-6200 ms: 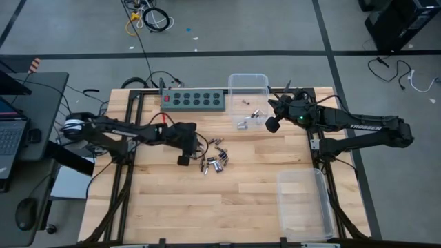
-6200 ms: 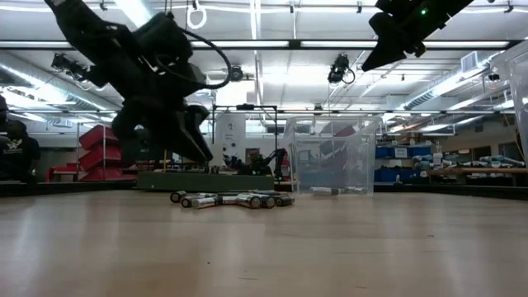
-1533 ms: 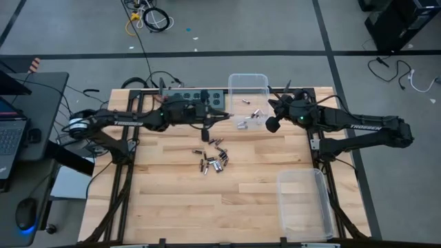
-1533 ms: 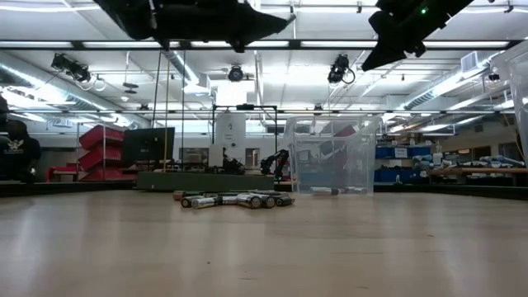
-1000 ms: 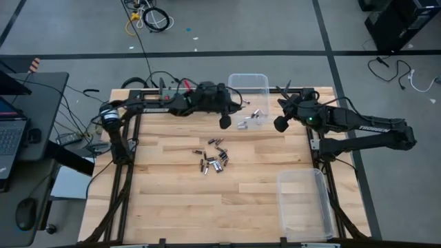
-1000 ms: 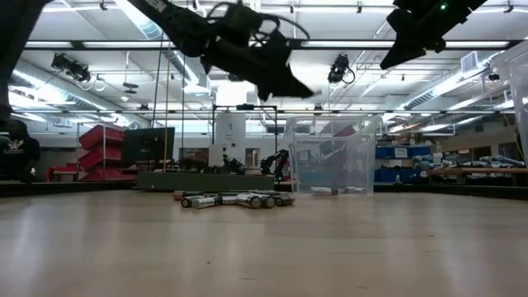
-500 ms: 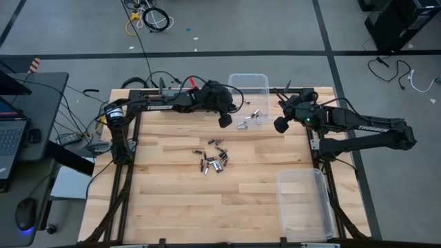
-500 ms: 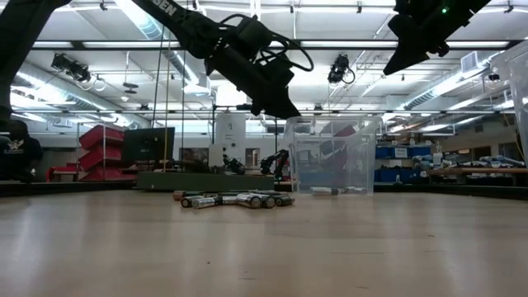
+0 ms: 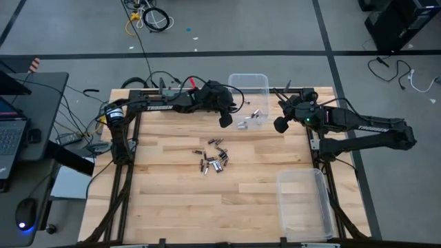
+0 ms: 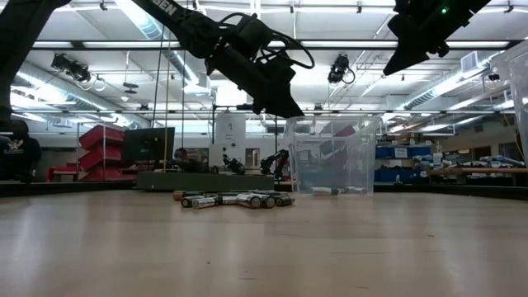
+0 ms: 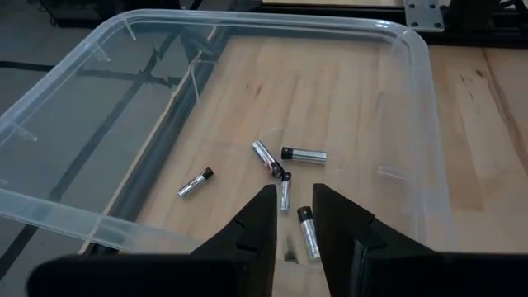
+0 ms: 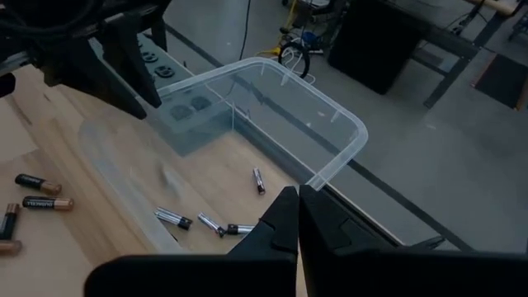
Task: Sort batteries
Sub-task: Put the silver battery into the top transparent bin
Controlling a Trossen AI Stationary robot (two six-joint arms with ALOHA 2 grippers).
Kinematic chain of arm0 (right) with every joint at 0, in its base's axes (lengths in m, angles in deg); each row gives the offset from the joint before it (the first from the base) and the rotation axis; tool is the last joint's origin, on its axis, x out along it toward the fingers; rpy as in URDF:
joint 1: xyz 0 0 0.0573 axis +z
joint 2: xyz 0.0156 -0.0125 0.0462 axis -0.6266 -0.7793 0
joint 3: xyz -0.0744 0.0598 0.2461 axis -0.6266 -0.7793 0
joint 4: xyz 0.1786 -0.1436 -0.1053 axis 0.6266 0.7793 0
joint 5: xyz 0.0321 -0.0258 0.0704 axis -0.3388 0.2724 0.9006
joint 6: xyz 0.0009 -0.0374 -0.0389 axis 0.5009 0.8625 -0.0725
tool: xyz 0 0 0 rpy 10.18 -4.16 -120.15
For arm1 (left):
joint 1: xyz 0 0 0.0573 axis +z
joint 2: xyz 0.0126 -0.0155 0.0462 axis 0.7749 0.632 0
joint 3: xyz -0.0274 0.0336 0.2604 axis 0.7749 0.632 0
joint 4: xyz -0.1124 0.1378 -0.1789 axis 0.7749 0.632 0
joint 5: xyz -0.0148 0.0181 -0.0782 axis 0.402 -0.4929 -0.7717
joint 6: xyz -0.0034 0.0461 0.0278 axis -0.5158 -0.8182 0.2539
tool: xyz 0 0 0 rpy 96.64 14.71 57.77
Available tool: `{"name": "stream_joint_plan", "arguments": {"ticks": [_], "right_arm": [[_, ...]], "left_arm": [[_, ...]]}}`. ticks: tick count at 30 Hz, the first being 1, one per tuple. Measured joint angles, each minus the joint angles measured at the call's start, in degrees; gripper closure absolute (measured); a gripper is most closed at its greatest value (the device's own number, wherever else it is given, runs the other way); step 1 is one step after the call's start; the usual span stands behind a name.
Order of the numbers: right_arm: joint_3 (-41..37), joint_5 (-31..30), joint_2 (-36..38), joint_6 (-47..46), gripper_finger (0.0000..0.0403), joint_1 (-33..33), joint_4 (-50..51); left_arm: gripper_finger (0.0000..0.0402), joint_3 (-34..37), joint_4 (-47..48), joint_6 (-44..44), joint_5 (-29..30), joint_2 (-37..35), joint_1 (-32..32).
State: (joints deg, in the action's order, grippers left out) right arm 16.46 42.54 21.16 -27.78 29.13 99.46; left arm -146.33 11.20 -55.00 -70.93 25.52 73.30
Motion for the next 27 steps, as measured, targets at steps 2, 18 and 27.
{"name": "stream_joint_plan", "arguments": {"ticks": [2, 18, 27], "right_arm": [[0.0, 0.0, 0.0, -0.3, 0.0401, 0.0, 0.0], [-2.9, 0.0, -0.1, -0.6, 0.0401, 0.1, -2.9], [-7.6, 0.0, -0.1, 0.9, 0.0401, 0.5, -10.9]], "left_arm": [[0.0317, 0.0, 0.0, 0.0, 0.0, 0.0, 0.0], [0.0316, 0.1, 7.0, 0.5, -7.8, -8.4, -3.7], [0.0316, 3.1, 22.0, -3.4, -3.8, -17.5, -11.2]]}}
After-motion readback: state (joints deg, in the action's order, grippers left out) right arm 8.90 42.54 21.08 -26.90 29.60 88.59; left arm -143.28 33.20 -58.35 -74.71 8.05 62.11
